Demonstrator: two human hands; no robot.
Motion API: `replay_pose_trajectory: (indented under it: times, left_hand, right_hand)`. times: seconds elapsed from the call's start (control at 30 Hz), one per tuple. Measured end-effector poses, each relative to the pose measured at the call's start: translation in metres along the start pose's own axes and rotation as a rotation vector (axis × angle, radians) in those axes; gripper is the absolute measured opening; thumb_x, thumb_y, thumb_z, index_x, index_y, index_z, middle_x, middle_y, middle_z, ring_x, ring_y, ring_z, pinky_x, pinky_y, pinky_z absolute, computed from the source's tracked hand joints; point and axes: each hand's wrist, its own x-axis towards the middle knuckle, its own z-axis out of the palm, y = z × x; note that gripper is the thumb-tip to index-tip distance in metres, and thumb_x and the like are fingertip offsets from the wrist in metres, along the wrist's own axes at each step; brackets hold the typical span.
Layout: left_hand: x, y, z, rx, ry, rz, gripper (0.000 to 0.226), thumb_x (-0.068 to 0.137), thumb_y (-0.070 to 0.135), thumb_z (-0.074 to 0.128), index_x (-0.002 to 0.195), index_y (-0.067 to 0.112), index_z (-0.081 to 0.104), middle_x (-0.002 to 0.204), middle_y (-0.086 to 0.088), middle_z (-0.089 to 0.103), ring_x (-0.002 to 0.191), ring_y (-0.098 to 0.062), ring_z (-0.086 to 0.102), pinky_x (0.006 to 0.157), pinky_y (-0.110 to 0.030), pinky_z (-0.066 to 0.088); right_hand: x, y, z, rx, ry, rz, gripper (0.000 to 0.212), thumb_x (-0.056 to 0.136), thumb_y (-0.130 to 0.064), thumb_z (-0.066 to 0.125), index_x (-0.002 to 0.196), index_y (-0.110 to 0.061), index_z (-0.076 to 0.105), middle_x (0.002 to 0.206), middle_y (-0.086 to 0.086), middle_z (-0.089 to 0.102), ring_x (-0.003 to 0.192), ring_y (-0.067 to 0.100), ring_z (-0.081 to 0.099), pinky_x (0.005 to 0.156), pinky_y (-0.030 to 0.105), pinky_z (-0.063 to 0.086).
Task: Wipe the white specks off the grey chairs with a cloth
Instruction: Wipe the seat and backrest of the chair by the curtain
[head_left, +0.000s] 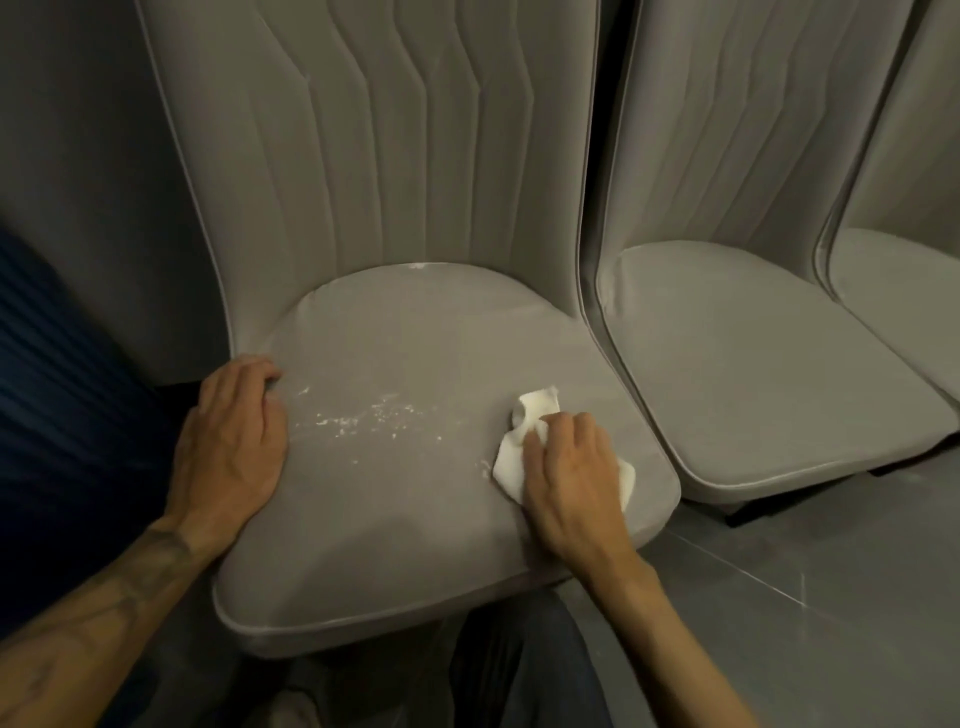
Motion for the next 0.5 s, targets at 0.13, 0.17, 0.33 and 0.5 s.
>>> replay_pose_trajectory:
  times: [0.13, 0.17, 0.33, 0.5]
  left_hand:
    - [-0.001, -0.003, 0.001, -0.010, 0.007, 0.002, 0.032, 0.108, 0.022, 0.035, 0.130, 0.006, 0.052, 0.137, -0.016, 0.054, 0.128, -0.036, 0.047, 0.103, -0.055, 0.045]
    - [-0.001, -0.003, 0.000, -0.012, 0.004, 0.006, 0.037, 0.106, 0.026, 0.032, 0.130, 0.007, 0.052, 0.138, -0.015, 0.053, 0.128, -0.035, 0.047, 0.103, -0.055, 0.045]
    - [-0.002, -0.001, 0.000, -0.015, -0.003, 0.008, 0.042, 0.104, 0.029, 0.027, 0.131, 0.008, 0.051, 0.138, -0.014, 0.053, 0.128, -0.032, 0.047, 0.106, -0.053, 0.045]
    - [-0.001, -0.003, 0.000, -0.004, -0.006, 0.015, 0.041, 0.104, 0.028, 0.028, 0.132, 0.008, 0.051, 0.139, -0.013, 0.053, 0.129, -0.031, 0.047, 0.106, -0.052, 0.046]
  right_hand:
    - [-0.030, -0.054, 0.014, 0.009, 0.002, -0.187, 0.016, 0.102, -0.023, 0.039, 0.091, -0.017, 0.049, 0.090, 0.007, 0.045, 0.077, 0.028, 0.042, 0.065, 0.046, 0.034]
    - [-0.036, -0.061, 0.018, 0.013, -0.020, -0.303, 0.016, 0.102, -0.023, 0.038, 0.091, -0.017, 0.048, 0.090, 0.006, 0.043, 0.076, 0.027, 0.041, 0.064, 0.044, 0.033]
    - [0.013, -0.023, 0.013, -0.076, -0.107, -0.205, 0.028, 0.106, -0.032, 0.027, 0.101, -0.016, 0.050, 0.102, 0.007, 0.051, 0.088, 0.026, 0.044, 0.080, 0.043, 0.037]
    - [0.010, -0.062, 0.029, -0.019, -0.127, -0.206, 0.030, 0.104, -0.033, 0.026, 0.100, -0.015, 0.050, 0.100, 0.008, 0.050, 0.086, 0.027, 0.043, 0.076, 0.045, 0.036]
